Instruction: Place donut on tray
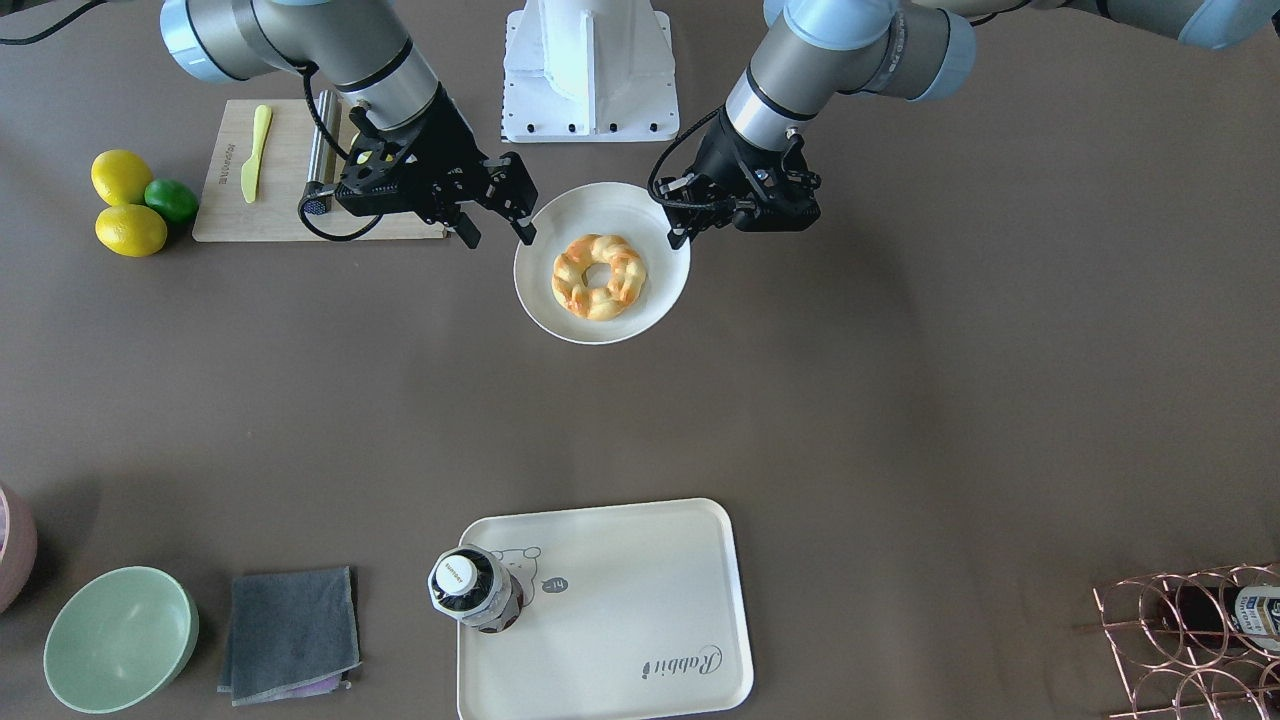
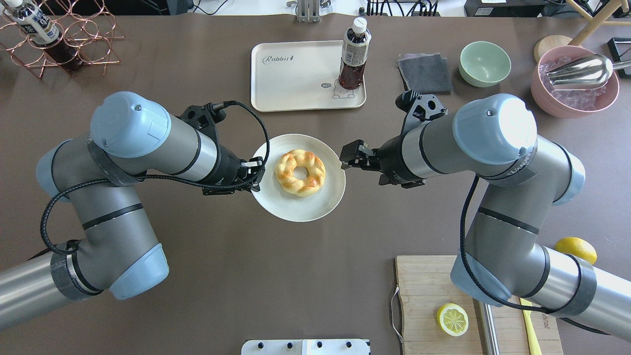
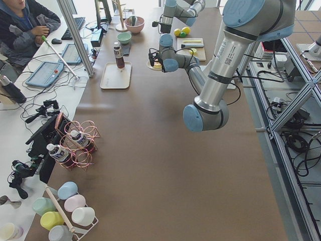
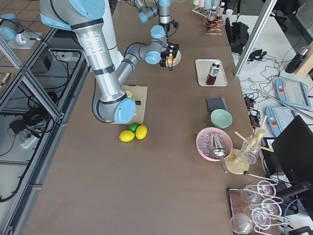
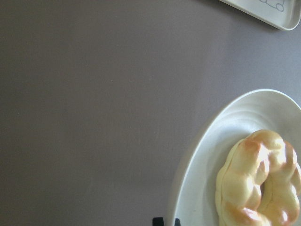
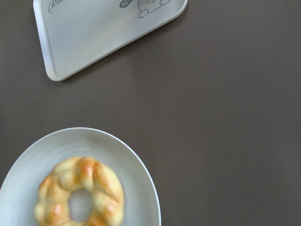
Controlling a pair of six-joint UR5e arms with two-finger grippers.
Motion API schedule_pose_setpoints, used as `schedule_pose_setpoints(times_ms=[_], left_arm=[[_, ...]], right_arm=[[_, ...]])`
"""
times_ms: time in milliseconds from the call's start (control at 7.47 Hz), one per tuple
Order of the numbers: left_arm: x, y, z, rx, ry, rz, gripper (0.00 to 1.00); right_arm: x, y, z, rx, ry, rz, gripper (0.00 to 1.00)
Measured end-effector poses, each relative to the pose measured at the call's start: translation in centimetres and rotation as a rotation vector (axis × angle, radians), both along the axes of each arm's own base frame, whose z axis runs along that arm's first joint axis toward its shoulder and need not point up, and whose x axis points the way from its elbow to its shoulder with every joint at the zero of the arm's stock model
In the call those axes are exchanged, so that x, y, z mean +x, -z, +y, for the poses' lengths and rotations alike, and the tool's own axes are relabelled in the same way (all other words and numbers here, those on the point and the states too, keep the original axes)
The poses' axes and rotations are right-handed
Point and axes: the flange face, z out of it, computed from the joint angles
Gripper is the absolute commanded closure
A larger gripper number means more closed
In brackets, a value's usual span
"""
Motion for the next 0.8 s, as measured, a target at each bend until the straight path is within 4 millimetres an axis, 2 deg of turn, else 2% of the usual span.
schedule_pose_setpoints(times_ms=[134,268,402,669,803], left_arm=[[-0.1,-1.0,-1.7,-0.011,0.025,-0.019,1.00],[-0.6,-1.9,-4.7,-0.024,0.072,-0.033,1.00],[-1.2,-3.2,-8.7,-0.045,0.134,-0.036,1.00],[-2.0,-5.9,-17.9,-0.144,0.287,-0.018,1.00],[-1.6,-6.4,-20.9,-0.199,0.359,-0.014,1.00]], right_arm=[[1.5,-0.9,-1.2,-0.014,-0.012,0.008,0.00],[3.1,-2.0,-2.3,-0.029,-0.021,0.018,0.00],[4.6,-3.7,-2.9,-0.031,-0.018,0.038,0.00],[8.4,-8.7,-2.5,0.015,0.019,0.115,0.00],[10.2,-11.4,-2.3,0.039,0.039,0.158,0.00]])
